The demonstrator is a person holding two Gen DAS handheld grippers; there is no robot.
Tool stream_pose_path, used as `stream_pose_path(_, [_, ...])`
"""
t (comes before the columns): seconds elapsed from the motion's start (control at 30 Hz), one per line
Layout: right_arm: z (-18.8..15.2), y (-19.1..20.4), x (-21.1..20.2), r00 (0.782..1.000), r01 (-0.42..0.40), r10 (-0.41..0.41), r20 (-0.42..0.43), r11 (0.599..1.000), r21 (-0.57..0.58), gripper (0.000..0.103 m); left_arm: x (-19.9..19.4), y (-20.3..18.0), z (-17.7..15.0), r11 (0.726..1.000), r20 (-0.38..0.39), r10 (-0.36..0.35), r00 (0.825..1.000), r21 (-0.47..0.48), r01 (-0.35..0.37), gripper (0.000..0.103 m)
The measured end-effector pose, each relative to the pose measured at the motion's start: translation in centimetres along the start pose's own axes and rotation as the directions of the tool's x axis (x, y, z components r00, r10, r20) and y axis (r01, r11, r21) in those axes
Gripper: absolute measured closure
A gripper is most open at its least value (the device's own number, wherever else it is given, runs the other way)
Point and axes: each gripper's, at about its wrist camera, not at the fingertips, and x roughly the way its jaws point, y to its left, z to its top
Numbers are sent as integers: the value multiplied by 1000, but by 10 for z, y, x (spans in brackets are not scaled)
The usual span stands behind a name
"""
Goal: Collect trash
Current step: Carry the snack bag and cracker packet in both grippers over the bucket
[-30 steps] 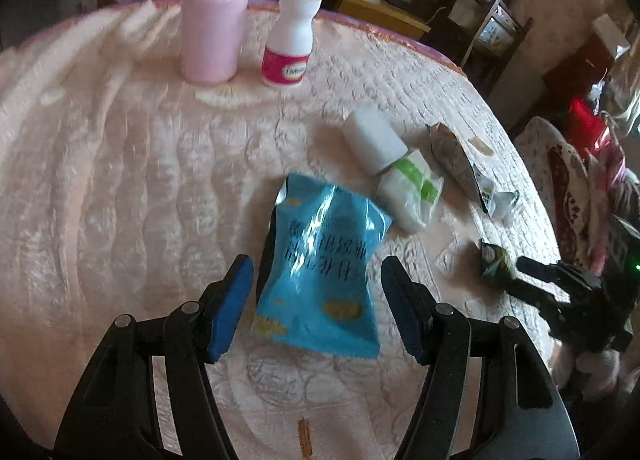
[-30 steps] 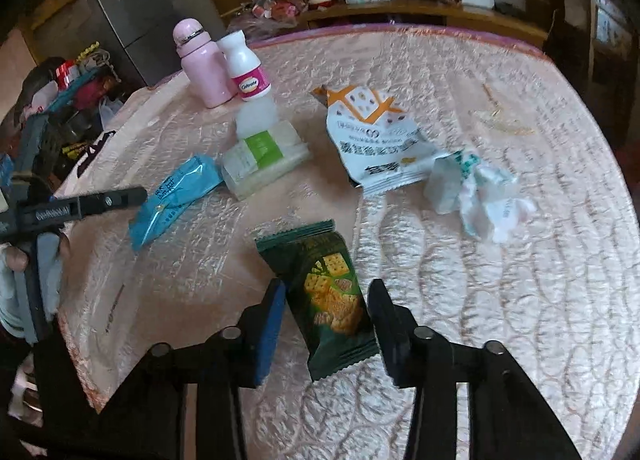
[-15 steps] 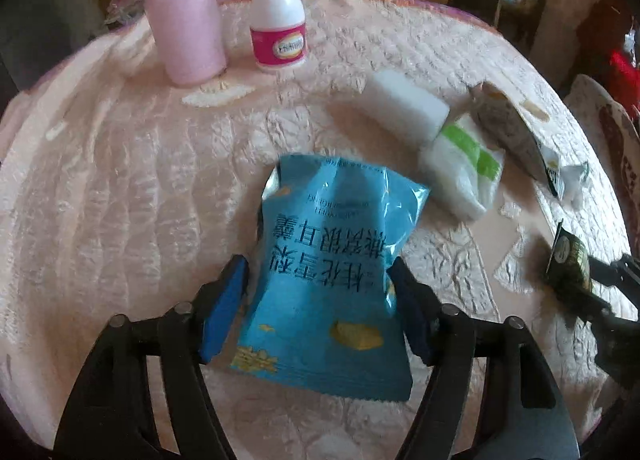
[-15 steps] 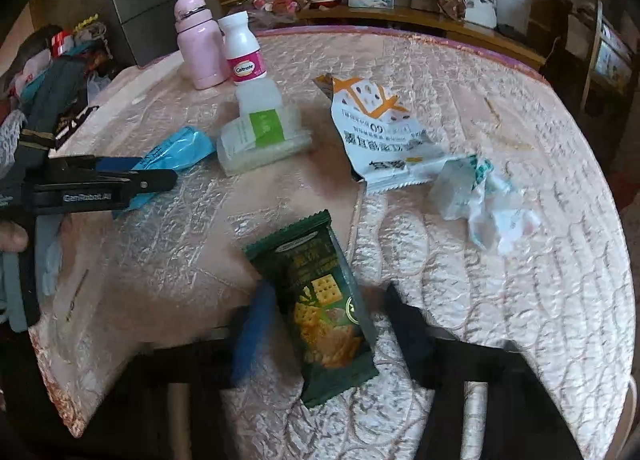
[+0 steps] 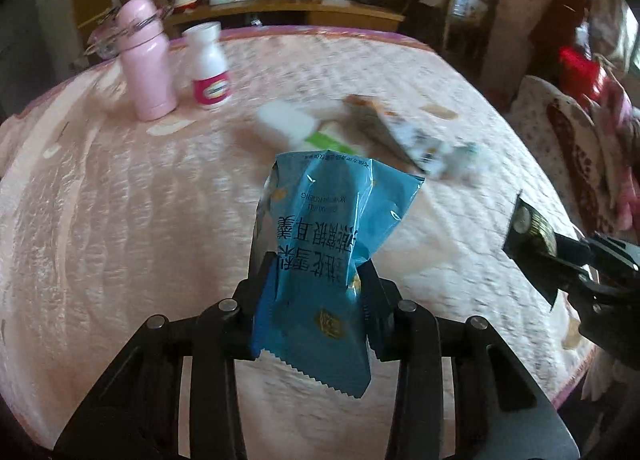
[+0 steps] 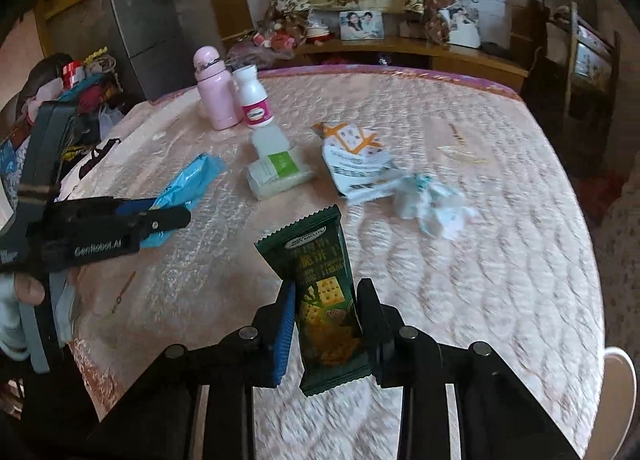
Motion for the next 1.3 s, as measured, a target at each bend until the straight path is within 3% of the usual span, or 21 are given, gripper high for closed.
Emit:
stream_pose_path(0.67, [-56, -83, -85, 987, 146, -155, 41, 975, 170, 73, -7, -141, 7, 982, 44, -103, 994, 164, 95, 67])
stream_pose_path(1.3, [-106, -170, -146, 951, 281, -309, 27, 897, 342, 73, 10, -269, 10, 925, 1, -225, 974, 315, 214, 67])
